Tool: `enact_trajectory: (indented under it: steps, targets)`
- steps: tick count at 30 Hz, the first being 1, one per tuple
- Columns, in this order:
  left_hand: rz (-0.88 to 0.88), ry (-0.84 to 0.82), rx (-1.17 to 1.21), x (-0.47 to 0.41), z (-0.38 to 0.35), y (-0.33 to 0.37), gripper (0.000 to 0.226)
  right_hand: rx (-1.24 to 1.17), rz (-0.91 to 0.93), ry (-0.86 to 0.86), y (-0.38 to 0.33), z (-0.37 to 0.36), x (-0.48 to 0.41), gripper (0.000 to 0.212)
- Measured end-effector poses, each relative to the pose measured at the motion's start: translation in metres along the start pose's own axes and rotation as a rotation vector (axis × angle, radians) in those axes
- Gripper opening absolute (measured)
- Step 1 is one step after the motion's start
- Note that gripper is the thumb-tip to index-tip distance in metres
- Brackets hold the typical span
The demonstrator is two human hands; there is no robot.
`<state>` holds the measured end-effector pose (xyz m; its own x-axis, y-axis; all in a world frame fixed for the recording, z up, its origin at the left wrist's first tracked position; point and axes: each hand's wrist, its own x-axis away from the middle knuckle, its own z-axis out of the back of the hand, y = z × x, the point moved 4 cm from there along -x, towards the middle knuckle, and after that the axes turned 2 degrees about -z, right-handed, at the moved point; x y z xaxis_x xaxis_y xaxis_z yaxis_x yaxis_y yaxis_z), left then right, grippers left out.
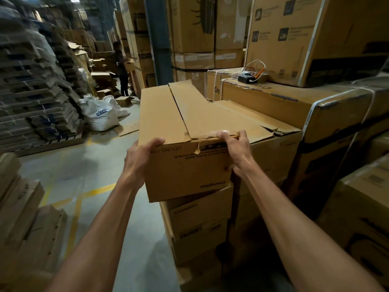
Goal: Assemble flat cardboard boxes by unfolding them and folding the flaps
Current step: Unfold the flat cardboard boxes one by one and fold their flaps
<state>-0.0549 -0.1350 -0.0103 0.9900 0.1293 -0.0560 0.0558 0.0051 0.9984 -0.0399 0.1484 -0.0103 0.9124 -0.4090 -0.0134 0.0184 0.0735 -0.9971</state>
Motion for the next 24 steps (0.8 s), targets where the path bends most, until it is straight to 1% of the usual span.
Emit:
enact_trajectory:
  steps: [1, 3, 8, 11, 12, 16, 19, 22, 24]
  targets:
    - [-0.024, -0.006, 0.007, 0.004, 0.002, 0.009, 0.063, -0.024, 0.019, -0.006, -0.008, 0.001, 0.004, 0.055]
    - [-0.076, -0.013, 0.03, 0.013, 0.006, 0.029, 0.059, -0.06, 0.063, -0.006, -0.03, 0.005, 0.015, 0.048]
    - [-0.187, -0.067, 0.088, 0.04, -0.005, 0.086, 0.053, -0.088, 0.169, 0.016, -0.087, 0.028, 0.038, 0.044]
    - [-0.255, -0.121, 0.101, 0.055, -0.023, 0.116, 0.042, -0.113, 0.239, 0.07, -0.113, 0.056, 0.054, 0.047]
    - [-0.273, -0.142, 0.102, 0.06, -0.032, 0.124, 0.042, -0.115, 0.254, 0.097, -0.119, 0.067, 0.059, 0.047]
    - [-0.302, -0.244, 0.121, 0.076, -0.079, 0.145, 0.053, -0.107, 0.273, 0.237, -0.136, 0.126, 0.082, 0.046]
    - [-0.314, -0.359, 0.14, 0.091, -0.127, 0.156, 0.043, -0.112, 0.299, 0.35, -0.144, 0.178, 0.104, 0.044]
    - [-0.292, -0.505, 0.147, 0.114, -0.179, 0.162, 0.04, -0.097, 0.306, 0.485, -0.144, 0.231, 0.129, 0.039]
    - [-0.267, -0.578, 0.191, 0.129, -0.211, 0.162, 0.028, -0.101, 0.303, 0.572, -0.139, 0.264, 0.147, 0.035]
